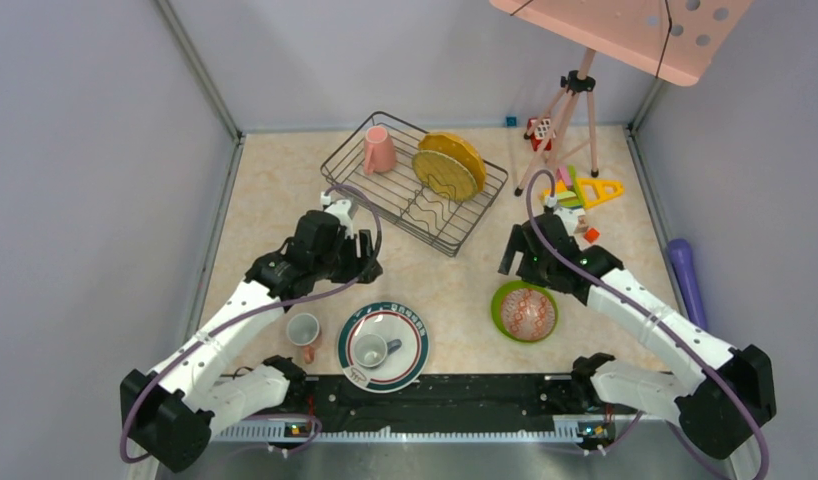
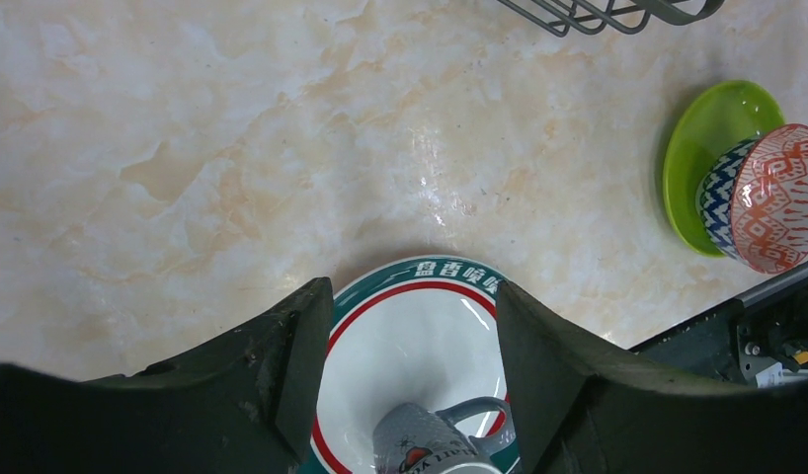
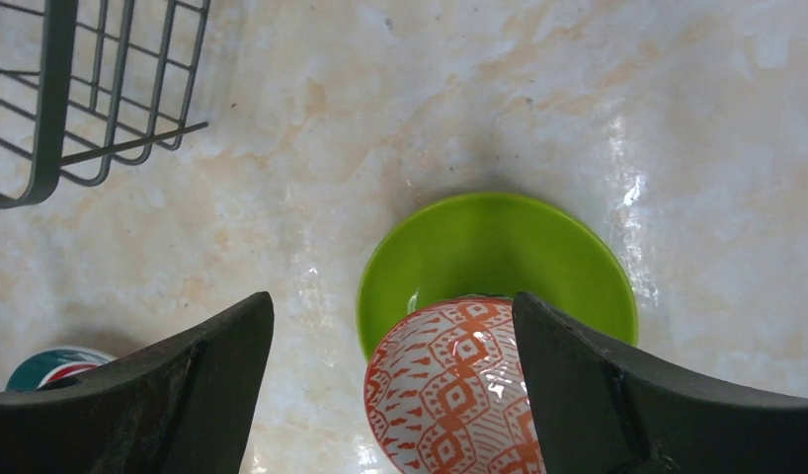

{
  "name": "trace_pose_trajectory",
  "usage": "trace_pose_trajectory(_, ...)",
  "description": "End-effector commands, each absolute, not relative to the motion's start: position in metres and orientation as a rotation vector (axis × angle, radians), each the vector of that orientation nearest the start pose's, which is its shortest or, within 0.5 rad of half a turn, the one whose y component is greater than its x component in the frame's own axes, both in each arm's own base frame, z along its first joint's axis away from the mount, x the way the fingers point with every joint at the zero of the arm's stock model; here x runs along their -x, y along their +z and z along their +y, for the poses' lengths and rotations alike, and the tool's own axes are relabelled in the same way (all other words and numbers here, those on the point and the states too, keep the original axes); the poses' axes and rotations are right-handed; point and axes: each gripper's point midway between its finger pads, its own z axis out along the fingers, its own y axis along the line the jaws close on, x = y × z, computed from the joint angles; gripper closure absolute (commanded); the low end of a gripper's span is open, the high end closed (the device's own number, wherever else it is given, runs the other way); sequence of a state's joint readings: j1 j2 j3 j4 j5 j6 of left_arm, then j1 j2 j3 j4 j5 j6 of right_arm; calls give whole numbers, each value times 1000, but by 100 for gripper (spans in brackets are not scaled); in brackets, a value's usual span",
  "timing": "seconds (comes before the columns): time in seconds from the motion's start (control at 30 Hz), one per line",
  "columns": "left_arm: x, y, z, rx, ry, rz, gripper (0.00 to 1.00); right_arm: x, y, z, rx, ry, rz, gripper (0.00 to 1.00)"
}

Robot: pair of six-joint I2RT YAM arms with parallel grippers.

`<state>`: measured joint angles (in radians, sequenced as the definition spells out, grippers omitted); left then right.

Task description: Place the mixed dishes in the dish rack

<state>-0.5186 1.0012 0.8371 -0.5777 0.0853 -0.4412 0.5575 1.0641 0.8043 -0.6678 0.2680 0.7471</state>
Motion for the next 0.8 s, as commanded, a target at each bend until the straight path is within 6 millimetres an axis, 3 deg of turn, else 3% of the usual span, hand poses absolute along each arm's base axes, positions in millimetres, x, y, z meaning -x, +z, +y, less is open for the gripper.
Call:
trace_pose_trajectory(0.0, -237, 182, -169, -145, -569, 2313, 34, -236, 128, 100, -505, 133, 2406, 13)
trace_pose_trajectory(0.13, -237, 182, -169, -142, -566, 2313, 34, -226, 120, 83, -654, 71, 2435, 19)
trace_pose_trajectory(0.3, -240, 186, -170, -135, -572, 2301, 34, -218, 119, 83, -794, 120, 2441, 20)
trace_pose_trajectory(0.5, -241, 191, -169, -141, -570, 2272, 34, -214, 111, 77, -706, 32, 2500, 25)
trace_pose_trajectory(0.77, -242, 193, -169, -149, -572, 2255, 34, -183, 97, 72, -803, -16, 2603, 26)
